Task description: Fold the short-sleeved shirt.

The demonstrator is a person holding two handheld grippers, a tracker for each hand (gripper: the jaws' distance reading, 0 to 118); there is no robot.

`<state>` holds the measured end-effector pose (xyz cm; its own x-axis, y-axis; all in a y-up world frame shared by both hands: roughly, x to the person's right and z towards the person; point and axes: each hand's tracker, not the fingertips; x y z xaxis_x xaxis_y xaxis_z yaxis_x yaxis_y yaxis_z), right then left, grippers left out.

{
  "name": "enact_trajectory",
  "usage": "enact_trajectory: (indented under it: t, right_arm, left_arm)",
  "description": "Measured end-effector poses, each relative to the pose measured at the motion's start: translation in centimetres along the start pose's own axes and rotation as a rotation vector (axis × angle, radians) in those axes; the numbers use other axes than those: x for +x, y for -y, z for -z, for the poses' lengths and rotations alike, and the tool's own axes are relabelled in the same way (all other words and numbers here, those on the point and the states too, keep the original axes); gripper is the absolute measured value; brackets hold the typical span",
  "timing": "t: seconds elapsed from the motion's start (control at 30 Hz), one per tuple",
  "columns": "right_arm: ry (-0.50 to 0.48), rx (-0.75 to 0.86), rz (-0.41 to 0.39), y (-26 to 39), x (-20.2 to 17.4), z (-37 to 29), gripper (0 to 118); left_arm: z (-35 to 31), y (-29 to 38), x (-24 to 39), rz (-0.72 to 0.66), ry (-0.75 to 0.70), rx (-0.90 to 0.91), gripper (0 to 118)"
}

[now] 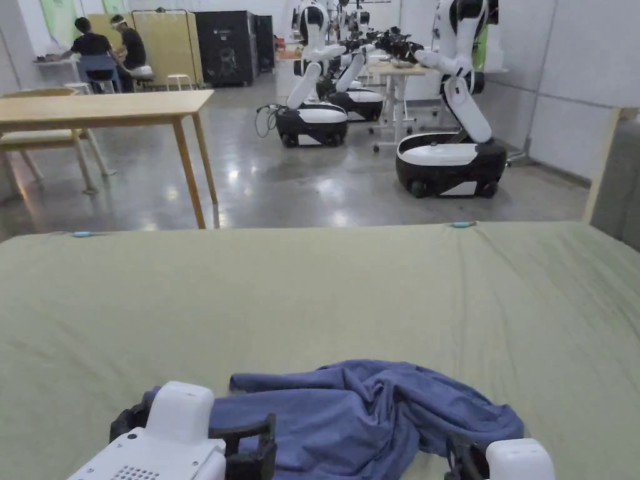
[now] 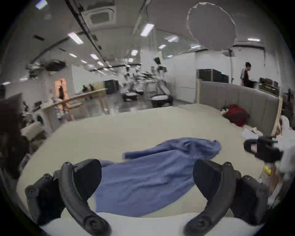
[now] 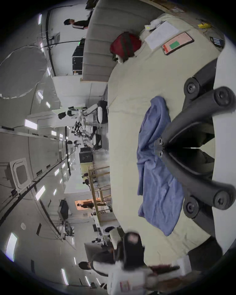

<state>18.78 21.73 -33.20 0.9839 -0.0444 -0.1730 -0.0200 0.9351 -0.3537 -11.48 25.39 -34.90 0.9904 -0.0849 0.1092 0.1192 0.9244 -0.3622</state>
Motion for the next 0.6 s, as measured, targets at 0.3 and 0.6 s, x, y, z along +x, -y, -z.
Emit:
enact_trajectory:
  t: [0.3,0.6]
  right_arm:
    - [-0.018,0.012,0.006,-0.1,-4.4,0.9,0]
    - [0.011,-0.04,-0.027,0.7,-4.4,1.4,0]
  left_arm:
    - [-4.7,5.4,-10.7,-0.135,-0.087,-0.088,5]
    - [7.9,4.2,-15.0,-0.052,0.028,-0.339,5]
